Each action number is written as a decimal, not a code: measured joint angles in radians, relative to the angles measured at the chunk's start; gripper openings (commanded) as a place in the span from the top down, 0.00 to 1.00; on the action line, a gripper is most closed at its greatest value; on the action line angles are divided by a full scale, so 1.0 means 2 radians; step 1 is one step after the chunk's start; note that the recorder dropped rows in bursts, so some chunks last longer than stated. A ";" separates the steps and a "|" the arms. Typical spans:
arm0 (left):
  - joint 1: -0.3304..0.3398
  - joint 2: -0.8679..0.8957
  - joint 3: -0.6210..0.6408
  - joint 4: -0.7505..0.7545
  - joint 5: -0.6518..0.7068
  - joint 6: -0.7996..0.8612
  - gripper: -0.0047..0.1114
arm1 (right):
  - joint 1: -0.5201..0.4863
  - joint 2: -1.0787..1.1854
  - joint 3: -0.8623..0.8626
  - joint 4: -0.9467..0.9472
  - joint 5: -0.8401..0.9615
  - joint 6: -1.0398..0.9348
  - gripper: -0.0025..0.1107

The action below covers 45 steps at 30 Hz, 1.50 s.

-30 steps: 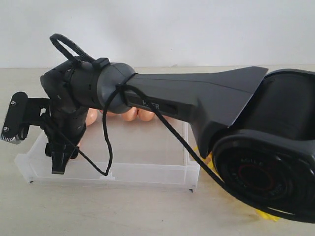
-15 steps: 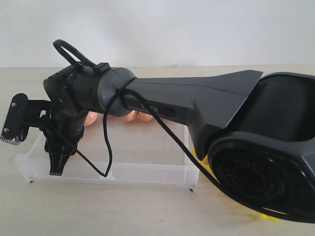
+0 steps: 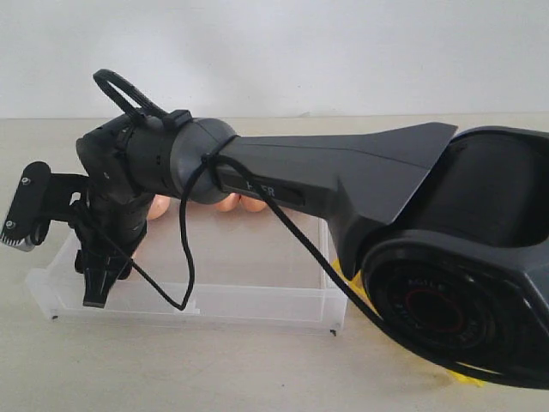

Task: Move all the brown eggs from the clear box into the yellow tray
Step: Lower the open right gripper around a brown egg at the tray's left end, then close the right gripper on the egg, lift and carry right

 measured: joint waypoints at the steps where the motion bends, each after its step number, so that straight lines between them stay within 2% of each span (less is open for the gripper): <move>1: 0.000 0.000 0.000 0.000 0.000 0.000 1.00 | 0.000 0.000 0.000 0.000 0.000 0.000 0.49; 16: 0.000 0.000 0.000 0.000 0.000 0.000 1.00 | -0.003 0.017 -0.001 0.000 -0.012 0.002 0.50; 17: 0.000 0.000 0.000 0.000 0.000 0.000 1.00 | -0.003 0.017 -0.001 0.001 -0.014 0.002 0.54; 19: 0.000 0.000 0.000 0.000 0.000 0.000 1.00 | -0.003 0.018 -0.002 0.001 -0.017 0.002 0.67; 20: 0.000 0.000 0.000 0.000 0.000 0.000 1.00 | -0.003 0.019 -0.003 0.001 -0.018 0.002 0.76; 21: 0.000 0.000 0.000 0.000 0.000 0.000 1.00 | -0.003 0.019 -0.003 0.002 -0.018 0.002 0.93; 22: 0.000 0.000 0.000 0.000 0.000 0.000 1.00 | -0.003 0.019 -0.005 0.002 -0.019 0.003 0.98; 30: 0.000 0.000 0.000 0.000 0.000 0.000 1.00 | -0.003 0.020 -0.040 -0.005 0.004 0.087 0.98; 42: 0.000 0.000 0.000 0.000 0.000 0.000 1.00 | -0.012 -0.060 -0.040 -0.043 0.026 0.192 0.98; 45: 0.000 0.000 0.000 0.000 0.000 0.000 1.00 | -0.020 -0.087 -0.009 -0.048 0.015 0.237 0.98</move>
